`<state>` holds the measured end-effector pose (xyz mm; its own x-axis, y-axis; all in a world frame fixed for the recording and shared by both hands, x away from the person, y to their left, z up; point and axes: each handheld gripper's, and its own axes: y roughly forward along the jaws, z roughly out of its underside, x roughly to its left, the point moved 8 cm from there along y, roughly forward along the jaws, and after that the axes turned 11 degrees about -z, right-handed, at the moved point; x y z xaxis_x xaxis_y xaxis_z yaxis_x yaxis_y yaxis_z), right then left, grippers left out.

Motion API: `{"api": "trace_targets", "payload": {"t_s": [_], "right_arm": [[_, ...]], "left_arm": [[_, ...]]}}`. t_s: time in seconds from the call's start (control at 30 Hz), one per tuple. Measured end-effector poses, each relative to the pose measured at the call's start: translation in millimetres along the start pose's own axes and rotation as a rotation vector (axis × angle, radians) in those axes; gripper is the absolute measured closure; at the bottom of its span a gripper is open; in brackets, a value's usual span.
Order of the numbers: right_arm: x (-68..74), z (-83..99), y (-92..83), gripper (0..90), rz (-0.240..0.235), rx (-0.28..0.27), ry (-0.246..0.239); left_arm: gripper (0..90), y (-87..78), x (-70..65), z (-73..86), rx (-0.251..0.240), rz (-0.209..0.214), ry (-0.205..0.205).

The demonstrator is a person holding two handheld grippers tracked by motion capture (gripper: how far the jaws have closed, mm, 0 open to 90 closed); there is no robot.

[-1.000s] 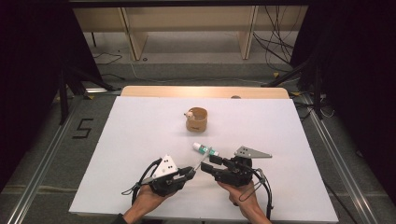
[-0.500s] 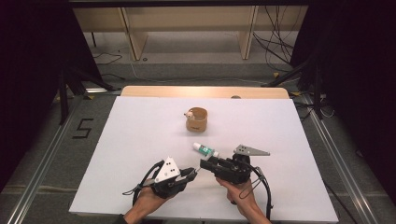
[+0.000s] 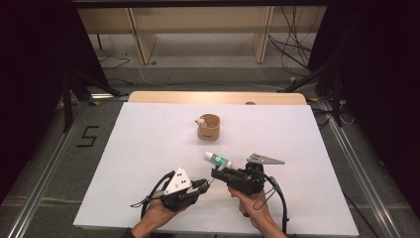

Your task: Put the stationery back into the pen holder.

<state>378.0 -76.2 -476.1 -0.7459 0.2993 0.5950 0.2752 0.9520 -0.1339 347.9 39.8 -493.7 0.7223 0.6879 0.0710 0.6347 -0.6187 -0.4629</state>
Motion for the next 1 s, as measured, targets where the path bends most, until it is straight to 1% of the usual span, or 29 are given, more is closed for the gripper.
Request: {"api": "trace_targets", "payload": {"t_s": [0.2, 0.3, 0.4, 0.43, 0.5, 0.53, 0.57, 0.63, 0.67, 0.7, 0.73, 0.8, 0.87, 1.0], "right_arm": [[0.6, -0.2, -0.8, 76.4, -0.012, -0.014, 0.02], [1.8, -0.6, -0.9, 79.1, -0.04, -0.025, 0.05], [3.1, -1.3, -1.2, 80.1, -0.057, -0.039, 0.074], [3.8, -1.6, -1.4, 80.2, -0.061, -0.042, 0.076], [5.3, -2.5, -2.0, 80.3, -0.061, -0.048, 0.071], [5.8, -3.4, -2.4, 80.3, -0.063, -0.051, 0.065], [6.0, -4.1, -3.2, 80.3, -0.057, -0.052, 0.061], [5.8, -5.7, -5.1, 80.3, -0.035, -0.049, 0.036], [5.5, -6.7, -6.2, 80.3, -0.028, -0.049, 0.026], [5.7, -8.0, -7.5, 80.3, -0.026, -0.052, 0.028], [5.4, -9.5, -8.9, 80.3, -0.023, -0.056, 0.02], [5.0, -13.1, -11.8, 80.3, -0.012, -0.059, 0.003], [3.9, -17.7, -15.2, 80.3, 0.001, -0.07, -0.01], [-0.6, -28.6, -21.5, 80.2, 0.031, -0.09, -0.032]], "left_arm": [[76.2, 0.3, 0.2, 0.8, -0.009, 0.001, 0.002], [76.1, 0.2, 0.1, 0.9, -0.016, 0.002, 0.008], [75.0, -0.4, -0.2, 0.1, -0.025, 0.014, -0.001], [73.3, -0.7, -0.8, -0.1, -0.022, 0.024, -0.003], [56.0, -0.8, -2.7, 0.2, 0.0, 0.044, -0.004], [49.3, -1.3, -3.3, -0.1, 0.002, 0.044, 0.0], [45.7, -2.1, -3.8, -0.4, 0.003, 0.046, 0.001], [40.8, -3.6, -3.0, -0.3, 0.015, 0.058, -0.004], [38.4, -4.4, -1.0, 0.3, 0.027, 0.051, -0.002], [36.2, -5.2, 1.3, 0.7, 0.032, 0.043, -0.005], [34.4, -6.1, 3.5, 1.0, 0.035, 0.04, -0.012], [32.1, -8.3, 7.9, 1.6, 0.039, 0.038, -0.028], [29.3, -10.3, 12.1, 1.8, 0.041, 0.027, -0.04], [26.0, -15.1, 20.7, 4.4, 0.048, -0.001, -0.047]]}}
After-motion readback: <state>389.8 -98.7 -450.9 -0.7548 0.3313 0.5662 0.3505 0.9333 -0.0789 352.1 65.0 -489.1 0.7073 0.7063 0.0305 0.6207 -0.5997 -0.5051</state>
